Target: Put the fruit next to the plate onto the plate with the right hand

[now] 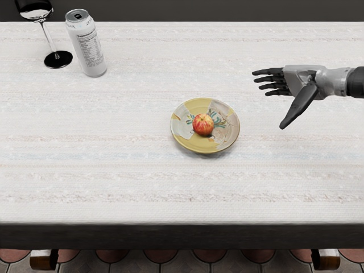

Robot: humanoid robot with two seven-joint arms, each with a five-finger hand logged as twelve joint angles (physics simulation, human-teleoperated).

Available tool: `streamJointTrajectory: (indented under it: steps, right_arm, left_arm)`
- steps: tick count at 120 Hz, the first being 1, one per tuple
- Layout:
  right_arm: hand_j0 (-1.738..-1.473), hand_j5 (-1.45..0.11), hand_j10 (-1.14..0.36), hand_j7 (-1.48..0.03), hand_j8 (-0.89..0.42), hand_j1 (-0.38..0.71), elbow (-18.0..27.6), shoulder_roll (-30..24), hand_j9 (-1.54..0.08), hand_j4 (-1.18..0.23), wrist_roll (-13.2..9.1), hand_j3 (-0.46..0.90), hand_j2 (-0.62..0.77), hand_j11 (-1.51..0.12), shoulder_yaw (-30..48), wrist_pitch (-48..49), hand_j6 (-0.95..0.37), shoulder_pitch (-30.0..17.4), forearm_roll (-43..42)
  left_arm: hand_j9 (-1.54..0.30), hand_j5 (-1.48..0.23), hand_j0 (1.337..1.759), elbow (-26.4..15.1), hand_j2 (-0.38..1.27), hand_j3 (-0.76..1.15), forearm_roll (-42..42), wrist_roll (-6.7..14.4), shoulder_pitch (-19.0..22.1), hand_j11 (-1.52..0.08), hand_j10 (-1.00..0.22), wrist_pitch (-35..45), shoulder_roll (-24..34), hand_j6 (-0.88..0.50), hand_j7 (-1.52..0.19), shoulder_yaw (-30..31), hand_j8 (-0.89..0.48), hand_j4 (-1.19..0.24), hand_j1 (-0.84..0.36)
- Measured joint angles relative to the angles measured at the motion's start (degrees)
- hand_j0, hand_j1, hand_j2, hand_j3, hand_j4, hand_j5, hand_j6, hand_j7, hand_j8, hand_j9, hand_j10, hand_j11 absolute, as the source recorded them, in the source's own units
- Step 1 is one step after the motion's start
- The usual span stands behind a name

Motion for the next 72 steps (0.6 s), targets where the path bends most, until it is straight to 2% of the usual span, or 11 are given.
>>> streamJointTrajectory:
  steps: [72]
  right_arm:
    - [-1.658,-0.05,-0.04,-0.05,-0.04,-0.3,0.0,0.0,-0.05,-0.04,0.0,0.0,-0.01,-0.05,0.0,0.0,-0.04,0.0,0.0]
  left_arm:
    - [-0.3,-0.3,1.658,0.0,0.05,0.0,0.0,0.0,0.0,-0.3,-0.23,0.0,0.0,-0.23,-0.3,0.0,-0.23,-0.23,0.07]
